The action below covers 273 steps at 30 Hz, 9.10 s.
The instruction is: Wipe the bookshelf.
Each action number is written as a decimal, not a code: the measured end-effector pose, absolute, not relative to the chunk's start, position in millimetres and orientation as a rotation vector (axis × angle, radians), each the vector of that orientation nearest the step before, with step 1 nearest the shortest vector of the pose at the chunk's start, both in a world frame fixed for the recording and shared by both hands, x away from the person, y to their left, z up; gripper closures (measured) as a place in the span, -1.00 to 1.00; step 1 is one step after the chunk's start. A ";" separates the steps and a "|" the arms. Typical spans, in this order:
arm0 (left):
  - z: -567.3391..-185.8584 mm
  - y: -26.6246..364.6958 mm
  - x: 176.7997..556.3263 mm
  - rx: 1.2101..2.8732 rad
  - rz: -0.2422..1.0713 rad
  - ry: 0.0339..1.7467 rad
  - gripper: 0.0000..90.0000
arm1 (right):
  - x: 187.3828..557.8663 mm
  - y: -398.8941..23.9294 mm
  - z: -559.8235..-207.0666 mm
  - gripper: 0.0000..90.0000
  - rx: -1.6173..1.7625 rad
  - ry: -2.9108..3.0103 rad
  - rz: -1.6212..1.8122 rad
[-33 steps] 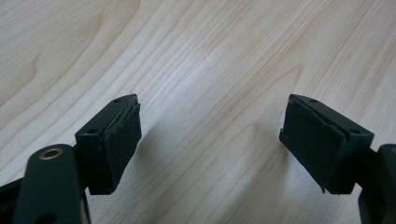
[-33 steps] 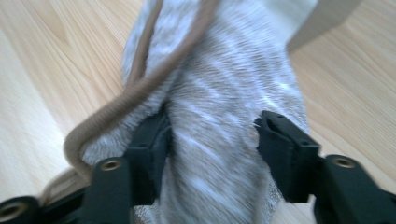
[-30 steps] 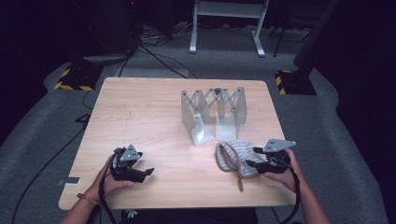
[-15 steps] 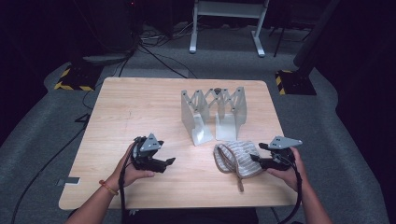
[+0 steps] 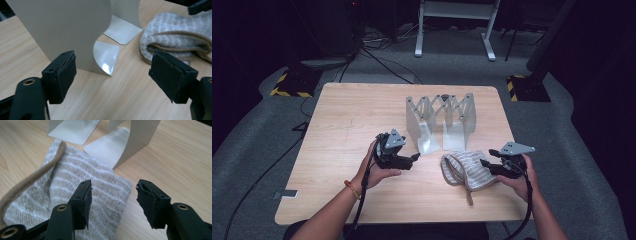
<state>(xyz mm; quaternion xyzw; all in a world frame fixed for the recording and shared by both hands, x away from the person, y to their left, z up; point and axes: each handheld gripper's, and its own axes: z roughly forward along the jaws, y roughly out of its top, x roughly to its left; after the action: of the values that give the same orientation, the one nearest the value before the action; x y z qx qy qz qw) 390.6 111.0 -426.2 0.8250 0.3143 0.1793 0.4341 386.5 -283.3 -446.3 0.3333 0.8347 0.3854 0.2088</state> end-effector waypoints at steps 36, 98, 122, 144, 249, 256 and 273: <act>-431.2 100.5 437.3 1.936 0.707 1.010 -0.51 | 433.9 -223.8 -400.2 0.12 0.965 2.085 1.083; -428.0 140.1 449.6 1.703 0.869 1.214 0.96 | 470.7 -208.6 -415.8 0.99 1.250 1.882 1.099; -423.2 180.2 420.3 1.684 0.868 1.203 0.92 | 471.0 -183.6 -415.5 1.00 1.163 1.955 1.172; -423.5 182.4 429.2 1.695 0.867 1.173 0.95 | 425.6 -178.8 -408.4 0.63 1.135 2.073 1.206; -385.6 198.9 359.2 1.732 0.766 0.883 -0.17 | 390.2 -237.8 -483.2 -0.26 0.990 2.521 0.979; -396.1 177.5 345.7 1.806 0.675 0.827 -0.15 | 391.3 -240.6 -483.5 -0.26 1.005 2.513 0.979; -432.9 117.4 425.1 1.862 0.663 1.027 -0.04 | 396.9 -254.2 -484.8 -0.25 1.046 2.483 0.984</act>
<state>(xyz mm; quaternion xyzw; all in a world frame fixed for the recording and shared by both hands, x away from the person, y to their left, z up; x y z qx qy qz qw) 425.1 117.4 -432.9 0.7502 0.4137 0.2670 0.4413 396.9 -254.2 -484.8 0.3613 0.8575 0.3399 0.1363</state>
